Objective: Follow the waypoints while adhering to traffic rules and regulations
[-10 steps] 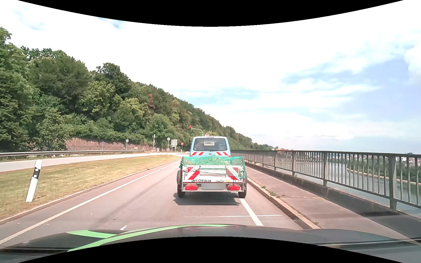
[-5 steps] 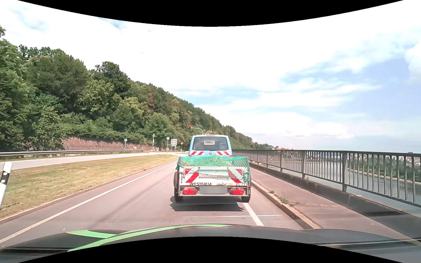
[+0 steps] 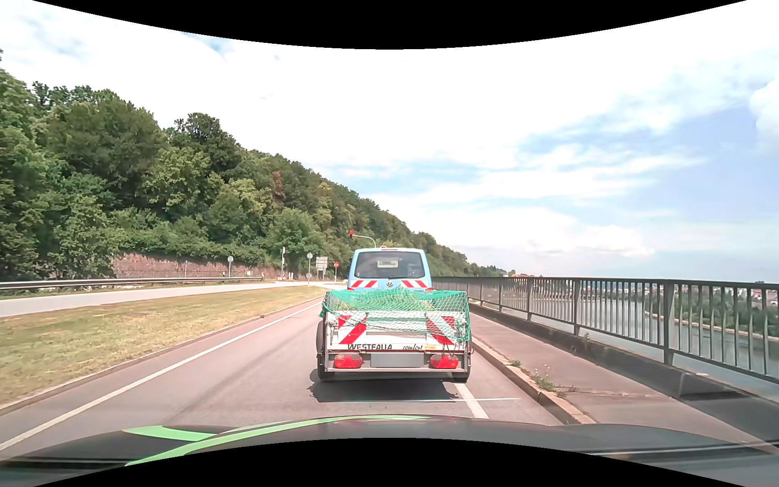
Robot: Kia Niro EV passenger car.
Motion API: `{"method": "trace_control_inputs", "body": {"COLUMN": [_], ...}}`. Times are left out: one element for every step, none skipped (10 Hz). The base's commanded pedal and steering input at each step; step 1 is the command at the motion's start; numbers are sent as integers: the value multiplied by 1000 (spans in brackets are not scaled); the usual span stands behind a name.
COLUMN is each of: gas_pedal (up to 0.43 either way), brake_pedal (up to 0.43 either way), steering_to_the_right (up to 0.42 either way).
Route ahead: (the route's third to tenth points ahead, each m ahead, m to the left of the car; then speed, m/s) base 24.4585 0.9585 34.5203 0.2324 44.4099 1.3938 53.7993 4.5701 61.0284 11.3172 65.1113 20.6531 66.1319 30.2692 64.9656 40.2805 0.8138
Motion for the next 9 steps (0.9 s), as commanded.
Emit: {"method": "trace_control_inputs", "body": {"gas_pedal": [0,0,0,0,0,0,0,0,0], "brake_pedal": [244,244,244,244,244,244,244,244,244], "steering_to_the_right": [-2,-2,-2,-3,-2,-2,-3,-3,-2]}}
